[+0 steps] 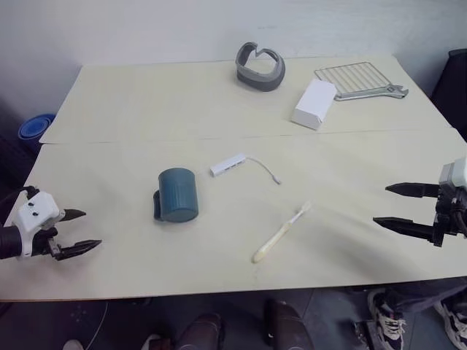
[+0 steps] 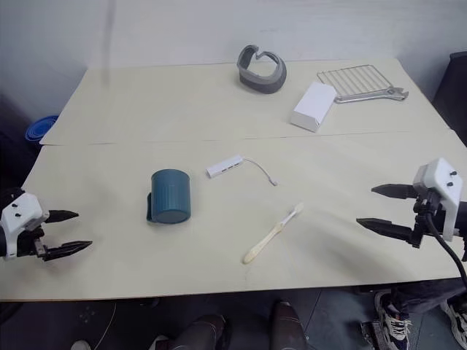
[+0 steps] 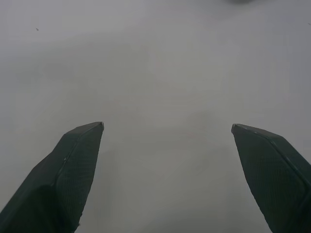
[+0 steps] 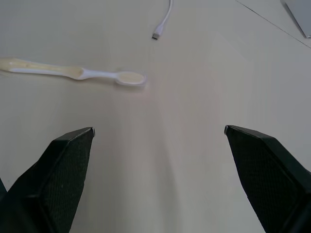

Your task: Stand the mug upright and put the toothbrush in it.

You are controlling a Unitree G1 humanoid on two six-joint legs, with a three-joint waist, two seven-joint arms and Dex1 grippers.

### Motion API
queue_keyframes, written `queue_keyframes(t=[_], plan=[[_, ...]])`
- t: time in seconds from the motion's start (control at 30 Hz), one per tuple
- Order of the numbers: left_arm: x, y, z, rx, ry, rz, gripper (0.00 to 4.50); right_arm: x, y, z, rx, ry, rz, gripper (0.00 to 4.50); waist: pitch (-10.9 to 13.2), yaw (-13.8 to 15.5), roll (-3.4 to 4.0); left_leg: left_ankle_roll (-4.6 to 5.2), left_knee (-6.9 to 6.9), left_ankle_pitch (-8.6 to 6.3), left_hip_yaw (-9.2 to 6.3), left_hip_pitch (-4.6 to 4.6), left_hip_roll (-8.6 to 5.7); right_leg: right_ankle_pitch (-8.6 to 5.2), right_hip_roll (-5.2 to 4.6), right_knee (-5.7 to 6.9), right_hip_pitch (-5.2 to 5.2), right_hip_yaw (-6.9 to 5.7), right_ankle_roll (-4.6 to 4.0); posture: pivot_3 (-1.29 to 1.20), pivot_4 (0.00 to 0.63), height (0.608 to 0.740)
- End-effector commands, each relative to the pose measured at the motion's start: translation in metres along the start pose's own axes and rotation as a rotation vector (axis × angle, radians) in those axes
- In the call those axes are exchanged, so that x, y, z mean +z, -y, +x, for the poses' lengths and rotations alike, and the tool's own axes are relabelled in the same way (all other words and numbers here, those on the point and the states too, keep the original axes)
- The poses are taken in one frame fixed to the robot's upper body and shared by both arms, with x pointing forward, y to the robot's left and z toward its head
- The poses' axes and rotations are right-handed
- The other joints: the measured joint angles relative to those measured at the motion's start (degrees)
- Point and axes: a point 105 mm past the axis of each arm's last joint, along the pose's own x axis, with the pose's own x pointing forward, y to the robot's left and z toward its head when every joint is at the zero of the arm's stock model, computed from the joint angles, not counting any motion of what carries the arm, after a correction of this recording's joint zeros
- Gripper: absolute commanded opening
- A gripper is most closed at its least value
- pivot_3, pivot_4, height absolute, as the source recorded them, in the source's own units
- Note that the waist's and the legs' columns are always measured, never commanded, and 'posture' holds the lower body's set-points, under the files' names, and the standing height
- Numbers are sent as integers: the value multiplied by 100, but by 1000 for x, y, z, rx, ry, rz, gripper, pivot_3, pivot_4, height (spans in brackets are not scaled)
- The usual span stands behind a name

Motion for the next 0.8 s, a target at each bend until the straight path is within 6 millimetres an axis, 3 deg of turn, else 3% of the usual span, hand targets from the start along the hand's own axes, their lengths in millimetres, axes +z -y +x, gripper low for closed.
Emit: queue_keyframes(t=[0.03,0.8], plan=[[11,-7,-8,37,21,35,4495,6,-5,1,28,-7,-33,4480,0,-1,0,0,0,0,1,1,1,0,0,0,0,1,0,0,150,740],[12,-13,-8,48,73,-52,4495,0,-5,0,-3,-1,20,4480,0,-1,0,-7,1,-10,21,4,21,3,14,2,-7,11,-4,0,150,740]])
